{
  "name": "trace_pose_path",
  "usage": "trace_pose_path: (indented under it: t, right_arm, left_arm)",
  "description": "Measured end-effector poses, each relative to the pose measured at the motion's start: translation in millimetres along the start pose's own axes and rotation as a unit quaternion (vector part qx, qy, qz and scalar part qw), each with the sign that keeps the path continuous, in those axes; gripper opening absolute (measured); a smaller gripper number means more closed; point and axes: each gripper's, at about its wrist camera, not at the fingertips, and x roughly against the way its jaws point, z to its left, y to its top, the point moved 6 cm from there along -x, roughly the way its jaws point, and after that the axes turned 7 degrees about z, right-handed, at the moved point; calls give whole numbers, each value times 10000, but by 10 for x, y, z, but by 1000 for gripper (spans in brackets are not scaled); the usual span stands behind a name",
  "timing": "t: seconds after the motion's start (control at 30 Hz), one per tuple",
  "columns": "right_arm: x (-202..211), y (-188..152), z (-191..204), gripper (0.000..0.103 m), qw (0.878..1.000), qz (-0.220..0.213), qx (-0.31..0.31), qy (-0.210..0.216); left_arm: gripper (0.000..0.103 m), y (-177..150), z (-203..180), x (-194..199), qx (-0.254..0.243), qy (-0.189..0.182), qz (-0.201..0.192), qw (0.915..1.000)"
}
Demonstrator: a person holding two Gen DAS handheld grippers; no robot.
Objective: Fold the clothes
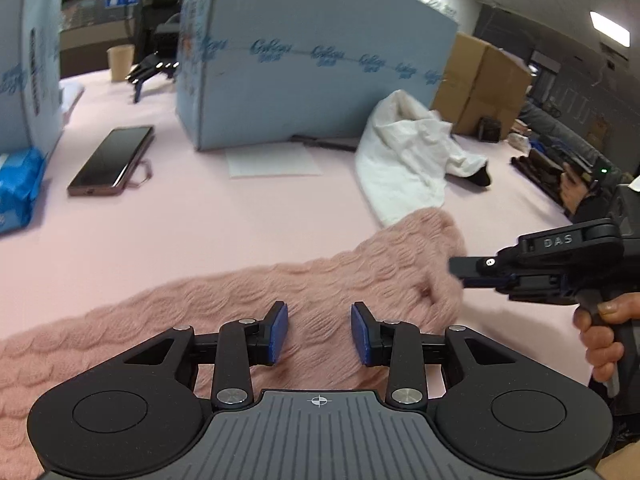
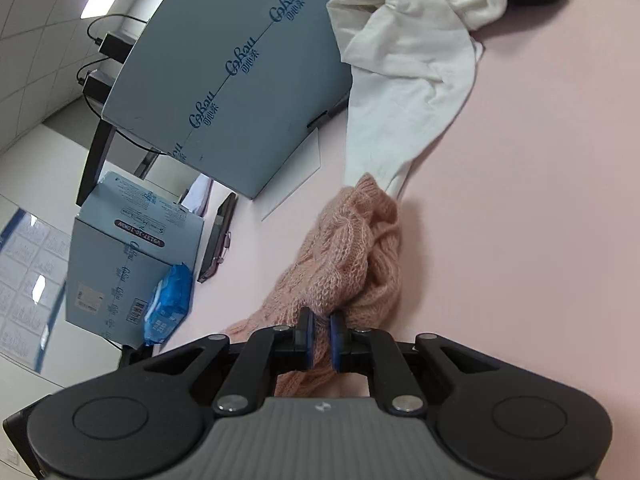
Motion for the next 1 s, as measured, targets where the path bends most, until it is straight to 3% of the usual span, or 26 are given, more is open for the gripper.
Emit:
trace_pose_path:
  t: [0.17, 0.3, 0.47, 0.5, 0.53, 0.6, 0.67, 0.8, 0.9, 1.0]
  right_arm:
    - [-103, 217, 262, 9, 9991, -128, 347, 208]
    - [-49, 349, 450, 9, 9960, -362, 714, 396]
    - [-81, 100, -130, 13, 9969, -19, 554, -555]
    - [-32, 73, -149, 18, 9966, -109, 566, -592]
    - [36, 71, -135, 34, 9951, -219, 631, -726]
    - [168, 123, -65, 51, 9872, -375, 882, -1276]
    - [342, 214, 76, 48, 9734, -745, 1344, -1701]
    - [344, 252, 497, 42, 9632, -1075, 2144, -1209]
    - [23, 144, 693, 40, 9583, -774, 2514, -1120]
    - [-300, -21, 570, 39, 9428, -247, 2836, -1735]
  left_arm:
    - [35, 203, -143, -112, -307, -25, -114, 9995]
    - [35, 256, -199, -270, -384, -49, 36, 9992]
    - [40, 38, -318, -516, -665, -137, 423, 9968]
    - [41, 18, -320, -523, -665, -116, 390, 9970]
    - [41, 15, -311, -529, -634, -125, 387, 9972]
    - [42, 22, -288, -543, -558, -163, 408, 9975]
    - [42, 12, -276, -535, -537, -182, 384, 9977]
    - [42, 37, -268, -443, -507, -206, 311, 9980]
    - [43, 71, -164, -160, -395, -173, 80, 9990]
    - [49, 21, 38, 114, -288, 182, -143, 9993]
